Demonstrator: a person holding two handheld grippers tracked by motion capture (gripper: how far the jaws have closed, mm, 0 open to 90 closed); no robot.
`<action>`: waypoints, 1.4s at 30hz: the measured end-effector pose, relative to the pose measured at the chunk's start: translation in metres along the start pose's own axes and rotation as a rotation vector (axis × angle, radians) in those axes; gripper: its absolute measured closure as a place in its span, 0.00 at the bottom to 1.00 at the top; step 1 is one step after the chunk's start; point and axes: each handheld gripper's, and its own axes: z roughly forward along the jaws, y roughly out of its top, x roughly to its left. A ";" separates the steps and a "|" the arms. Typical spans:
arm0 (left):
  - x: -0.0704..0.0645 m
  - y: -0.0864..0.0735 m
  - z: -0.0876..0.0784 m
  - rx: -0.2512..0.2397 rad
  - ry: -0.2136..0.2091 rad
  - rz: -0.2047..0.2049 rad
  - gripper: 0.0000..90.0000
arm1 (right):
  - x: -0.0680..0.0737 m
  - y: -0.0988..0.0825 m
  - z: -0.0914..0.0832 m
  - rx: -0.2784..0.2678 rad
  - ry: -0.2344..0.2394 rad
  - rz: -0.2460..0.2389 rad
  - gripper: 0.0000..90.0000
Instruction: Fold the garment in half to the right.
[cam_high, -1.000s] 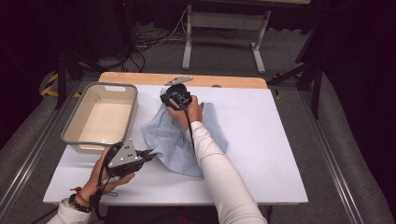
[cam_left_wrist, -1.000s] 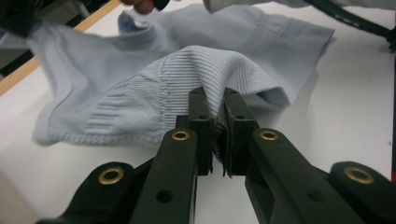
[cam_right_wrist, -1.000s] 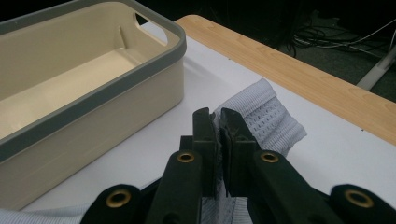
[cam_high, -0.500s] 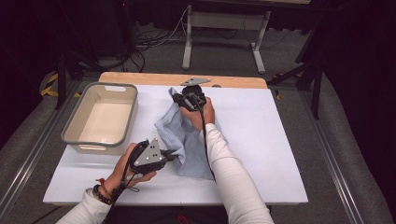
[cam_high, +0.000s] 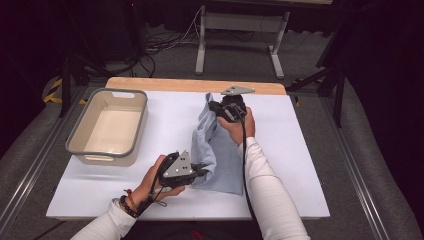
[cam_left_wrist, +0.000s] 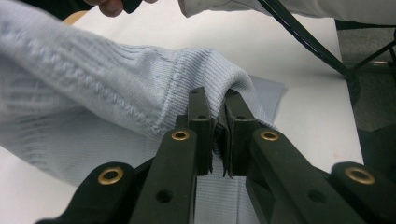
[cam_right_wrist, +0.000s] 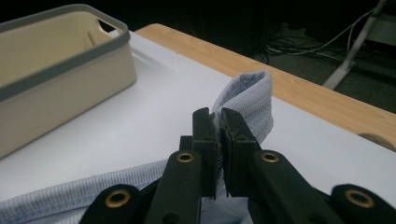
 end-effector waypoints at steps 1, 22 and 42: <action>-0.001 0.001 0.003 0.005 0.002 0.005 0.93 | -0.004 -0.003 -0.003 -0.001 -0.004 0.005 0.95; -0.016 0.002 0.055 0.058 -0.061 -0.004 0.84 | -0.045 -0.056 -0.028 0.056 -0.125 0.036 0.89; 0.027 0.008 -0.006 -0.005 0.139 -0.030 0.61 | 0.022 -0.097 -0.098 0.012 0.025 -0.176 0.97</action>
